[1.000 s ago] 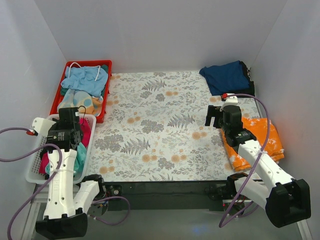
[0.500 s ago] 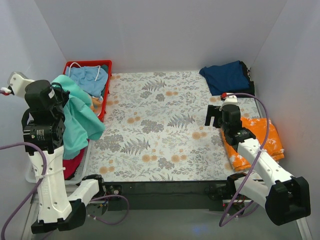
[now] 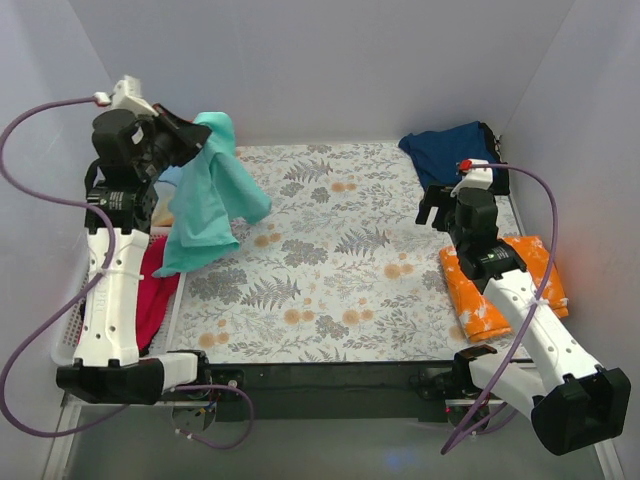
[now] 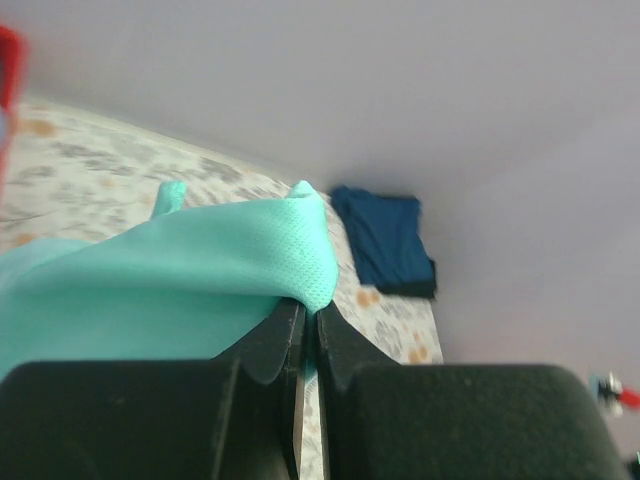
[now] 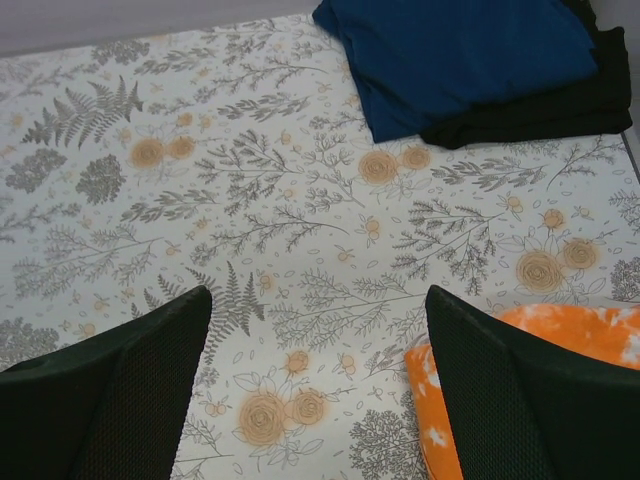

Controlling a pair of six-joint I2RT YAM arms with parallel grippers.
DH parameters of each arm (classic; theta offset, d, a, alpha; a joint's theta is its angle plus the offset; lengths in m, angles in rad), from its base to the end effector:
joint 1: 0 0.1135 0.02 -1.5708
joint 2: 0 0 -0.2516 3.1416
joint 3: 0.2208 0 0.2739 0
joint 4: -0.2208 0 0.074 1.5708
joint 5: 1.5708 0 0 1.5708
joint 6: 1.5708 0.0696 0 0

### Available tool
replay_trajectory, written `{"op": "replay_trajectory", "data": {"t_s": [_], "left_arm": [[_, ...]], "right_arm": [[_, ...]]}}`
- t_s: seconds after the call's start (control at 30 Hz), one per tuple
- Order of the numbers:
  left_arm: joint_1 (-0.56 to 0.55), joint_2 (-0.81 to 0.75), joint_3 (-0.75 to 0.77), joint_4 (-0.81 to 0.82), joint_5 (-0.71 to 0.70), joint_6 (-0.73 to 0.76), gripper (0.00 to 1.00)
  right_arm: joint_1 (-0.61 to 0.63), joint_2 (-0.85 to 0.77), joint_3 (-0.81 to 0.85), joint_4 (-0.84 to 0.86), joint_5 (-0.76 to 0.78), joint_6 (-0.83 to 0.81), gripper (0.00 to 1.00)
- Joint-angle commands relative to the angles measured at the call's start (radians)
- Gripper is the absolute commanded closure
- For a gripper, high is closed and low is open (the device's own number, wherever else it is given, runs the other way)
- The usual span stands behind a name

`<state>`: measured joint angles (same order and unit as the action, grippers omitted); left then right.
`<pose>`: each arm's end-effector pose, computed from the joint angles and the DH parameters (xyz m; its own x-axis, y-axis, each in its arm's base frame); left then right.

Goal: Fold and stack the t-shirts
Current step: Grab the tshirt from the pile

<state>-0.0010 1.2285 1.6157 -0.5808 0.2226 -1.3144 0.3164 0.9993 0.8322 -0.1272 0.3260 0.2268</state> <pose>0.2996 -0.0157 0.4797 -0.2593 -0.9432 -0.2078 -0.1309 0.2475 -0.9600 0.2838 0.0695 0.2992 -0.2694 0.1360 -0.9534 0.0586 0.9905 0.1247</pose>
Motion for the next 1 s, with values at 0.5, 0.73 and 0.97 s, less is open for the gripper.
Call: {"op": "replay_trajectory", "data": {"t_s": [0.5,0.73,0.97], "left_arm": [[-0.674,0.348,-0.370,0.476,-0.051,0.076,1.00],[-0.907,0.425,-0.568,0.493,-0.244,0.083,1.00],[-1.143,0.315,-0.738,0.417,-0.454,-0.028,1.00]], "right_arm": [[0.013,-0.137,0.010,-0.117,0.059,0.046,0.11],[0.016,-0.140,-0.015,-0.161,0.053,0.048,0.11],[0.023,-0.125,-0.074,-0.161,-0.002,0.058,0.10]]}}
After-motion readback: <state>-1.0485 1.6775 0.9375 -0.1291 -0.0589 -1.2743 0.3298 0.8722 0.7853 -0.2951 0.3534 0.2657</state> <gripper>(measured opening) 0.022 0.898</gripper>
